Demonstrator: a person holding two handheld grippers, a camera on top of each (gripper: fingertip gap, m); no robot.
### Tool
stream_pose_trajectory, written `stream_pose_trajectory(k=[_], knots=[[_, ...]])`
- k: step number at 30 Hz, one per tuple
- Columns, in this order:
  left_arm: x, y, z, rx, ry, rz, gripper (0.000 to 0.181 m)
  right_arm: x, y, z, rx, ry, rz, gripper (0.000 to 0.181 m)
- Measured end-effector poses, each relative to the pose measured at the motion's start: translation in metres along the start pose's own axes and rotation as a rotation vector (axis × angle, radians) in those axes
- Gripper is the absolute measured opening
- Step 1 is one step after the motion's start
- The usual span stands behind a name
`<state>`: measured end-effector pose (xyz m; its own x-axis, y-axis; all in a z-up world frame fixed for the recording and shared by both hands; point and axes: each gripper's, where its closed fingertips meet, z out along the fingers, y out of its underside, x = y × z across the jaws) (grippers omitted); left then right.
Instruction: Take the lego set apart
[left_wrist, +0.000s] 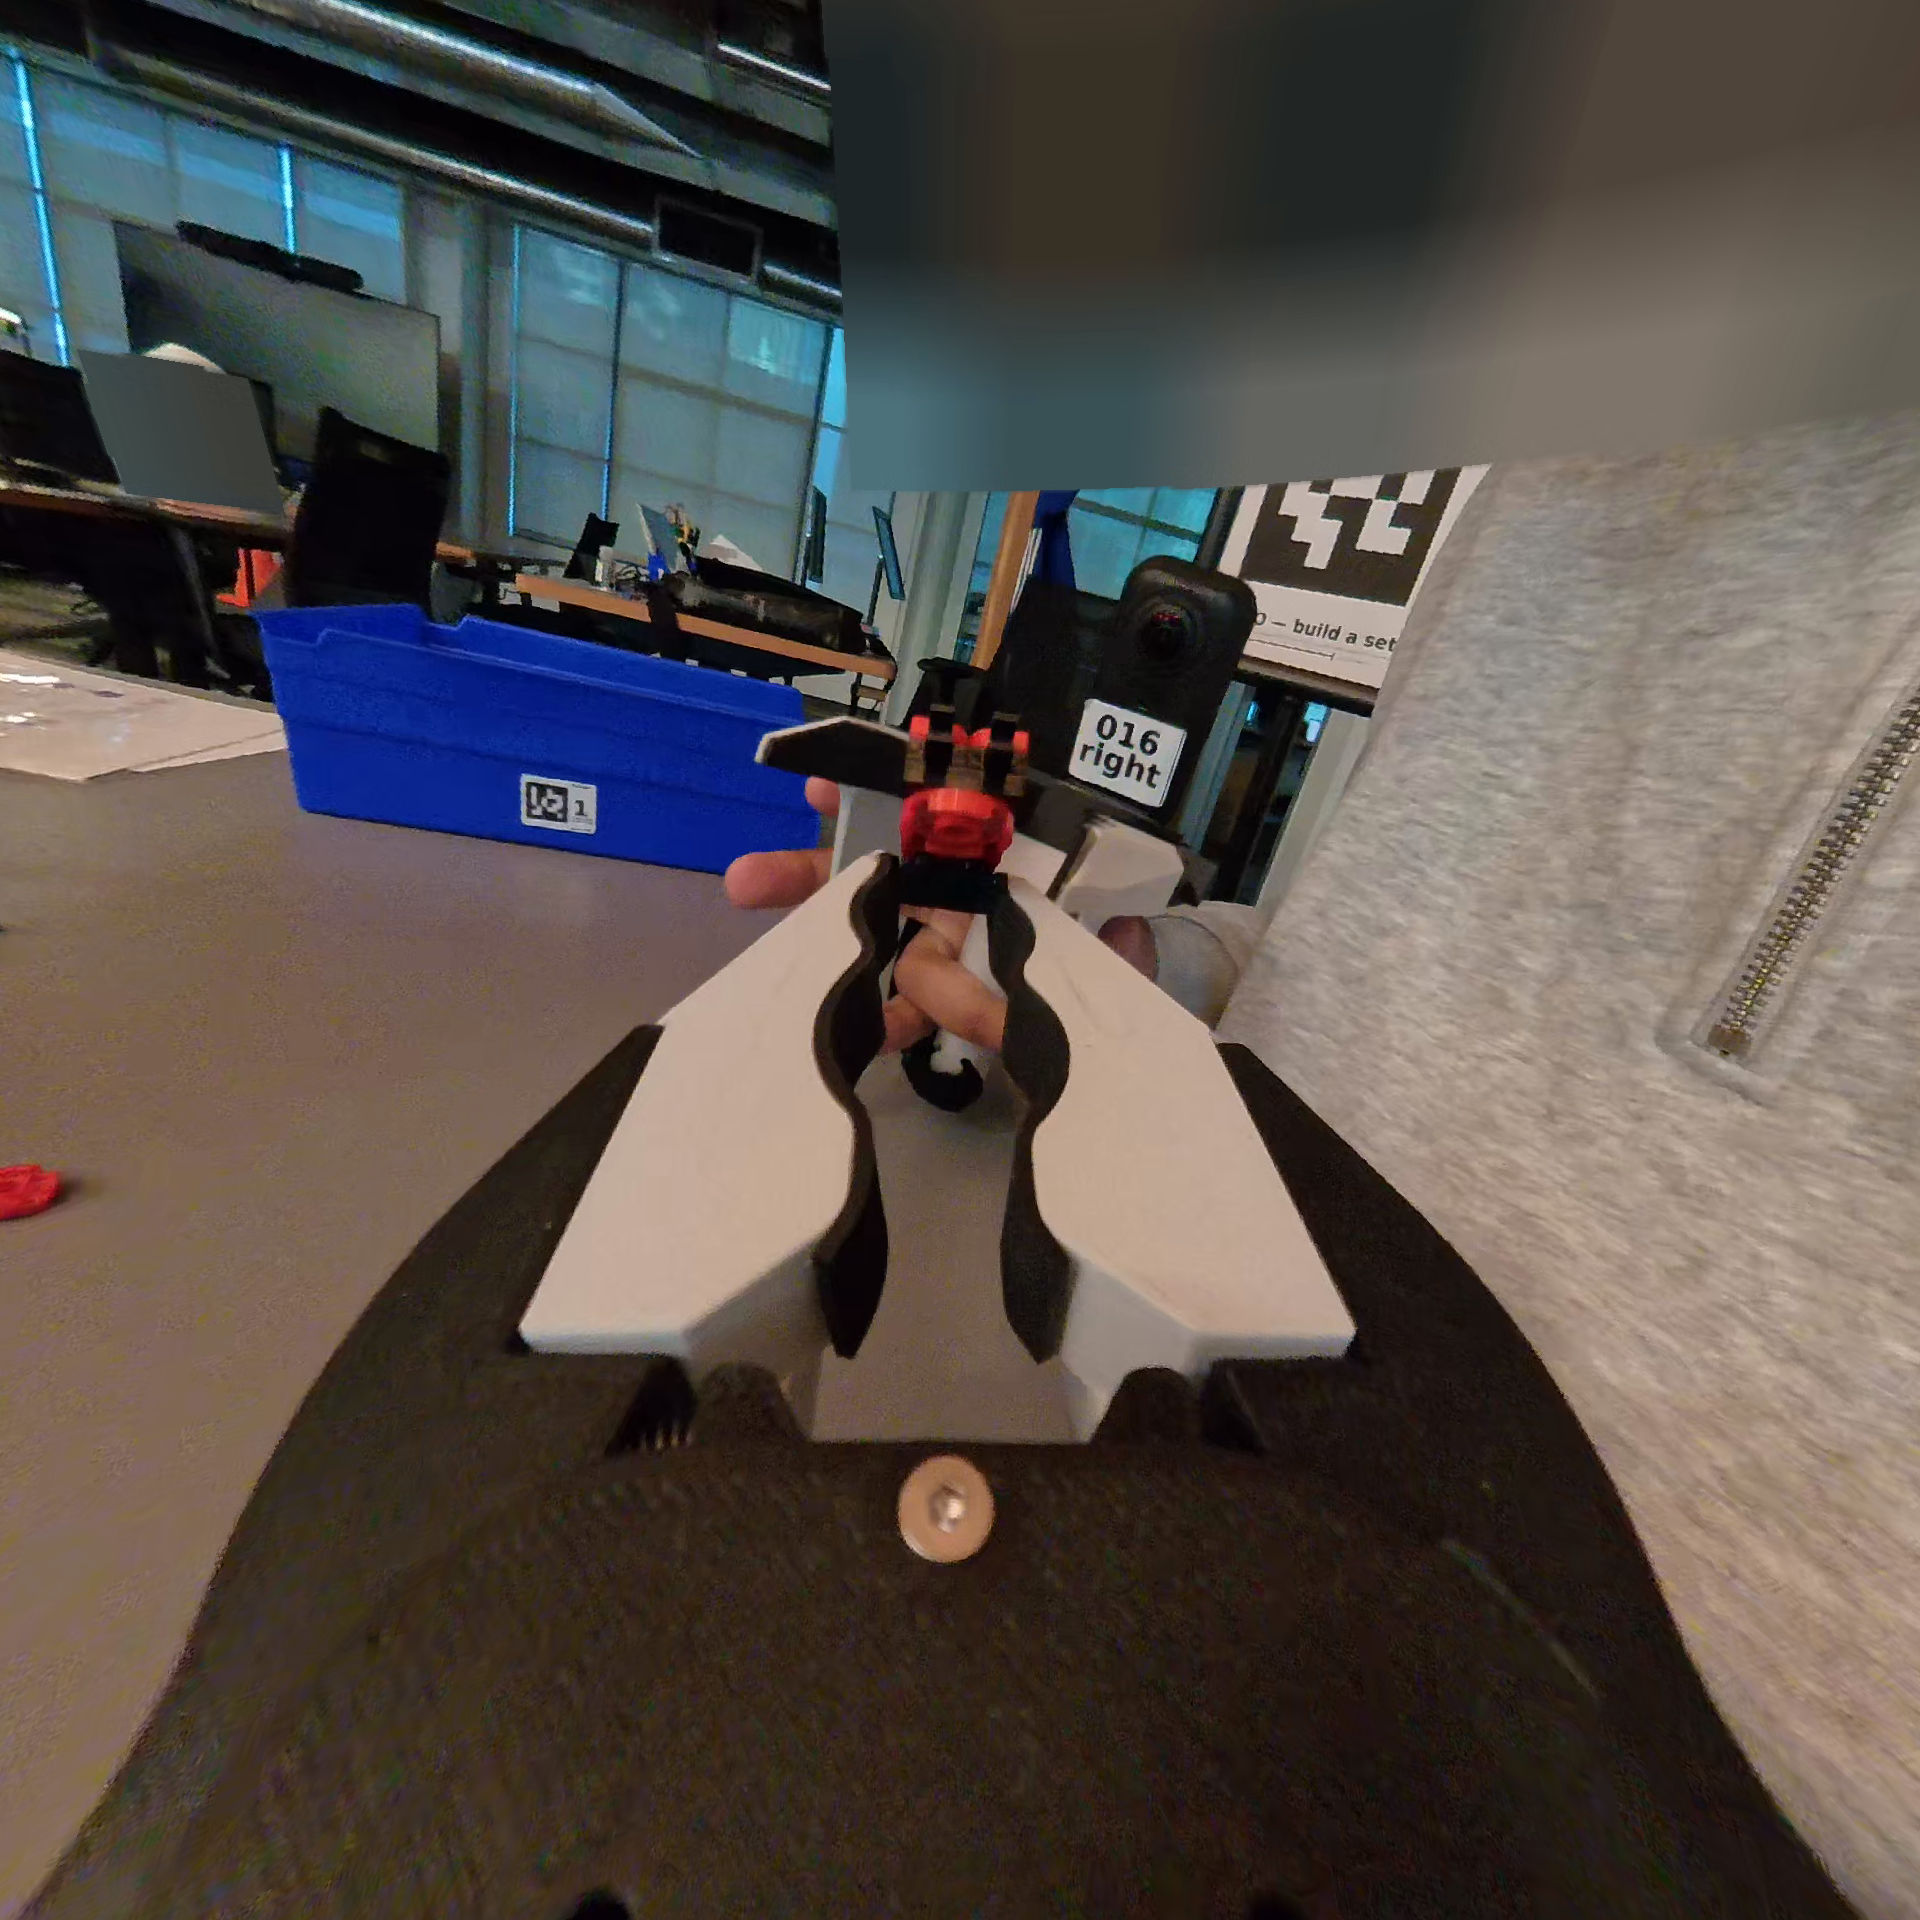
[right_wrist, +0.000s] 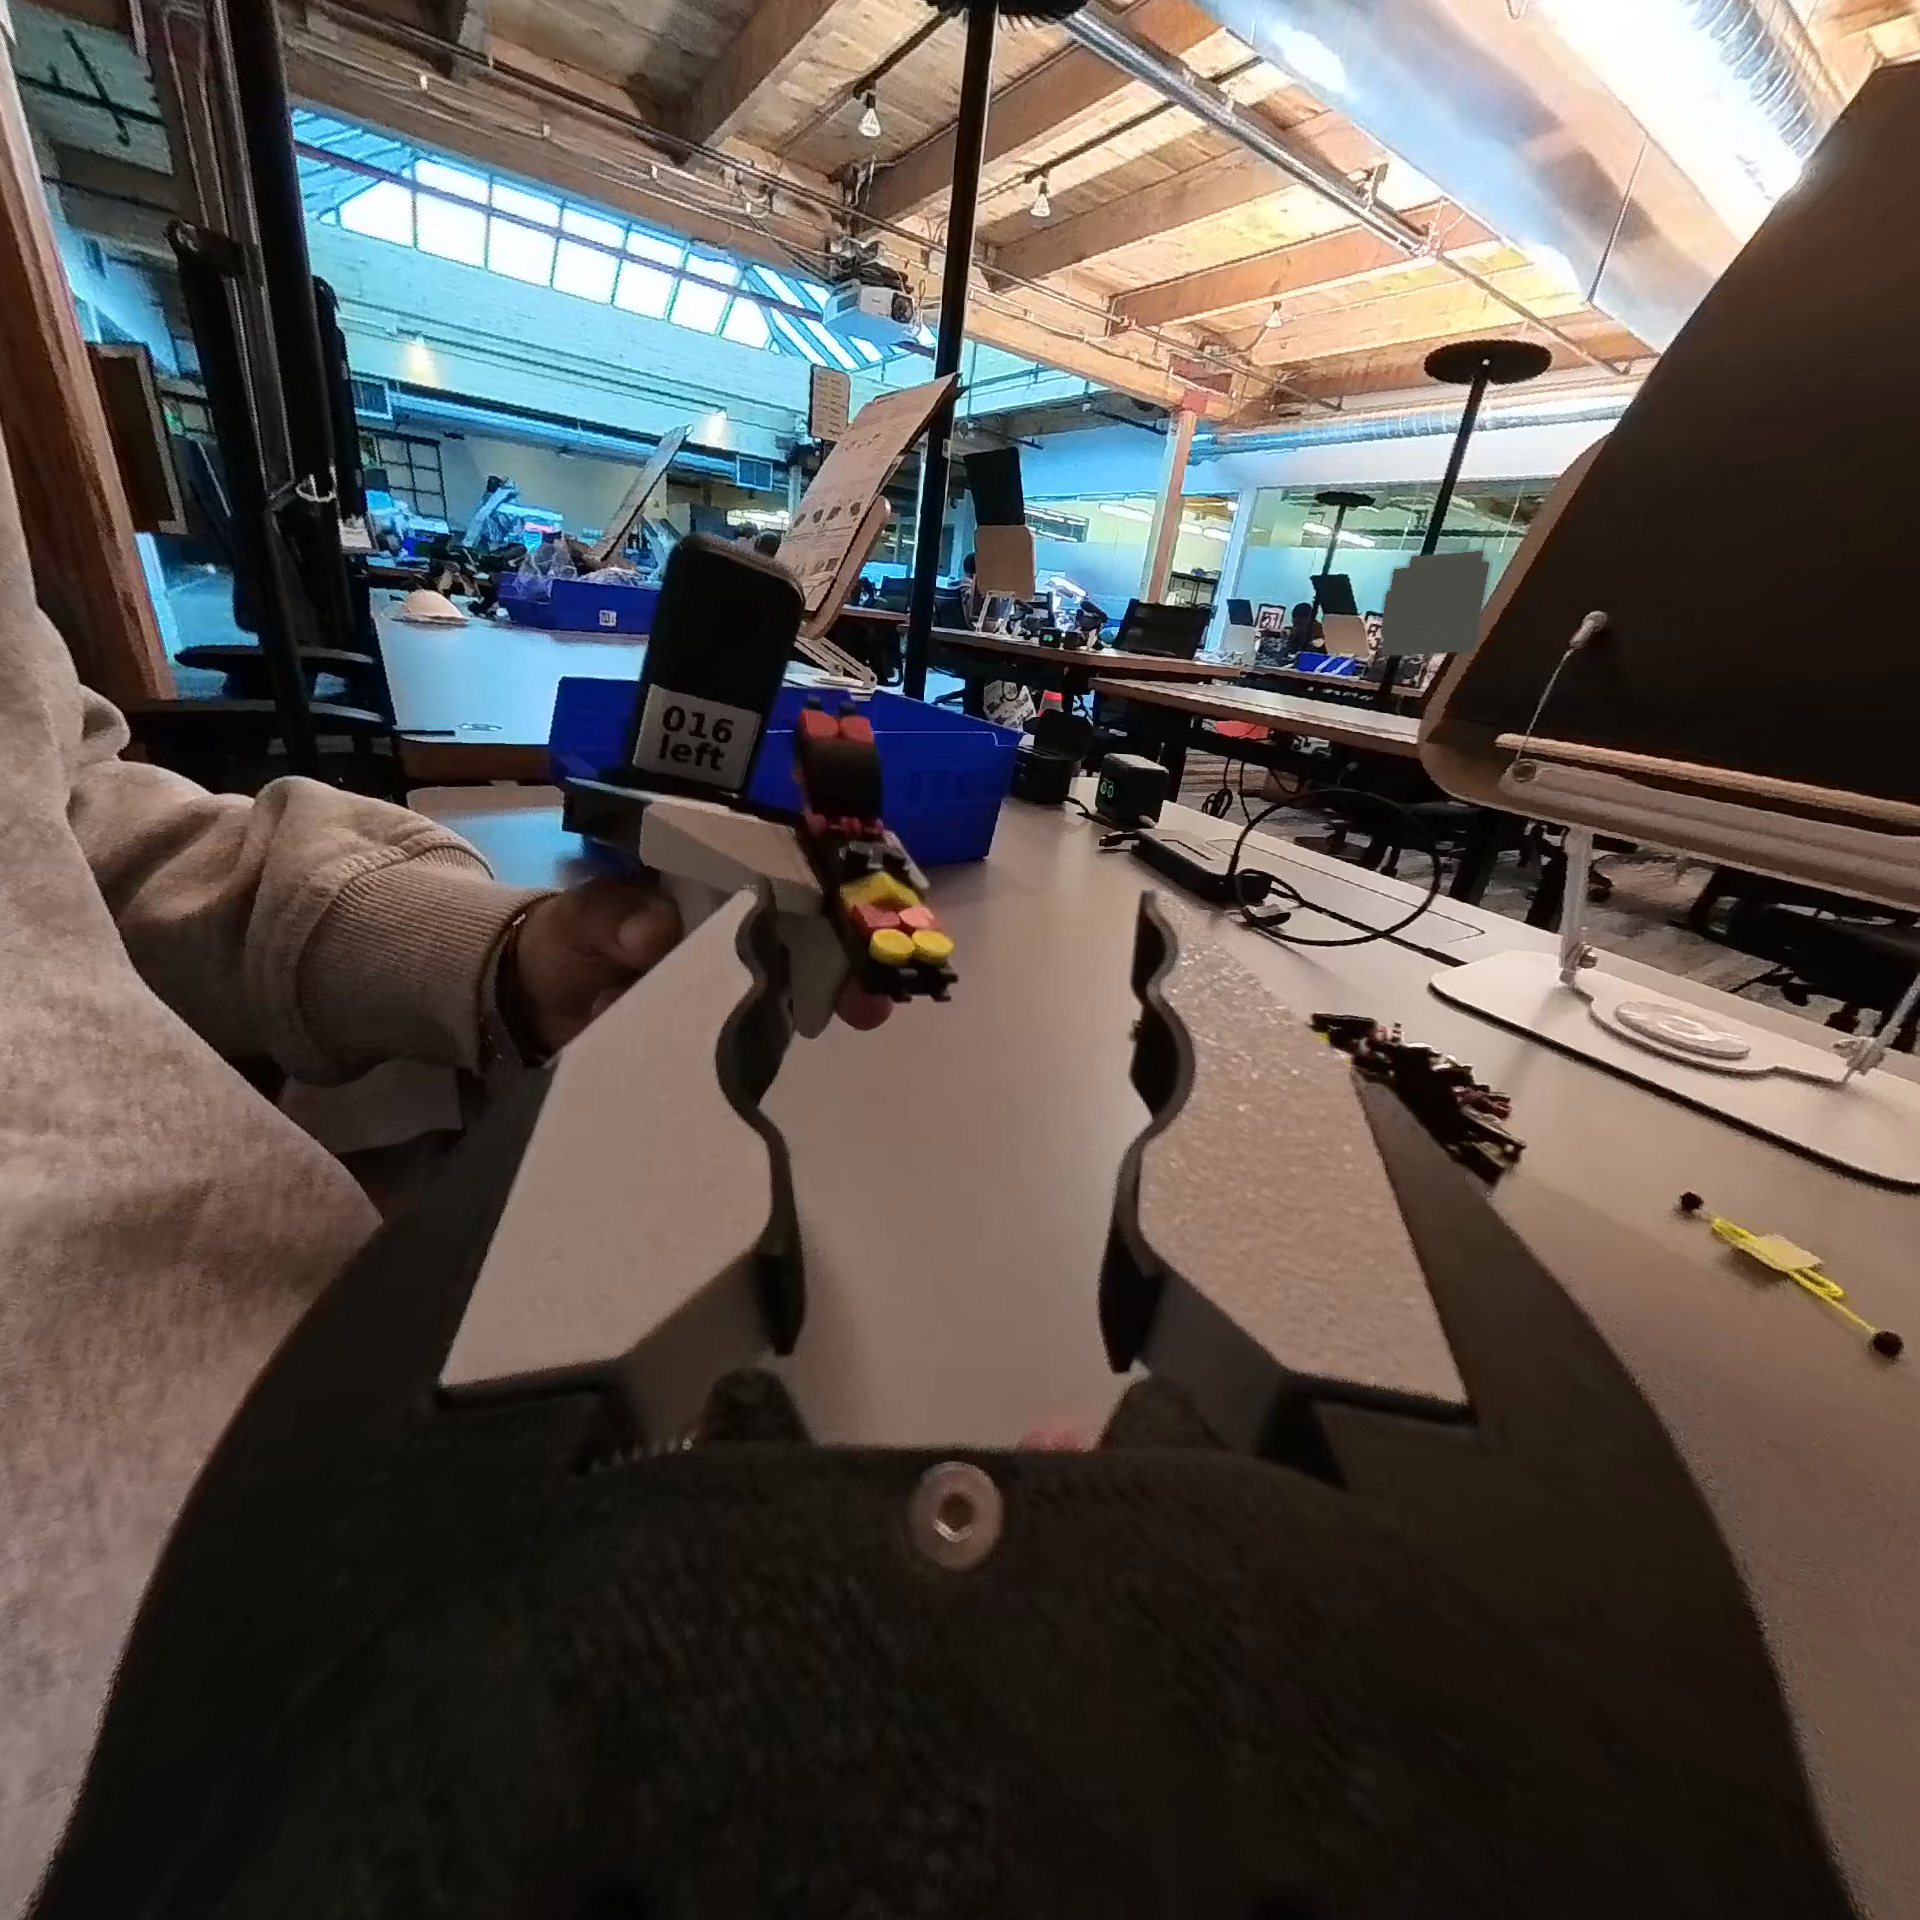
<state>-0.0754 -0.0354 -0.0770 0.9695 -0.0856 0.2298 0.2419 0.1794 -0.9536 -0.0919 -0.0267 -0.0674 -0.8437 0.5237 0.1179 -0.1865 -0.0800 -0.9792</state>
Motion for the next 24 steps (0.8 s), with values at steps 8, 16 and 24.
stream_pose_trajectory(k=[8,16,24], knots=[[-0.017,0.011,-0.001,-0.052,-0.048,-0.141,0.015,0.026,0.006,-0.001,-0.042,0.191,-0.176,0.040],[-0.033,0.014,-0.007,-0.061,-0.084,-0.269,0.014,0.018,0.012,-0.001,-0.017,0.052,0.103,0.046],[-0.034,0.021,-0.008,-0.103,-0.055,-0.355,0.014,0.009,0.017,-0.004,-0.032,-0.136,0.482,0.033]])
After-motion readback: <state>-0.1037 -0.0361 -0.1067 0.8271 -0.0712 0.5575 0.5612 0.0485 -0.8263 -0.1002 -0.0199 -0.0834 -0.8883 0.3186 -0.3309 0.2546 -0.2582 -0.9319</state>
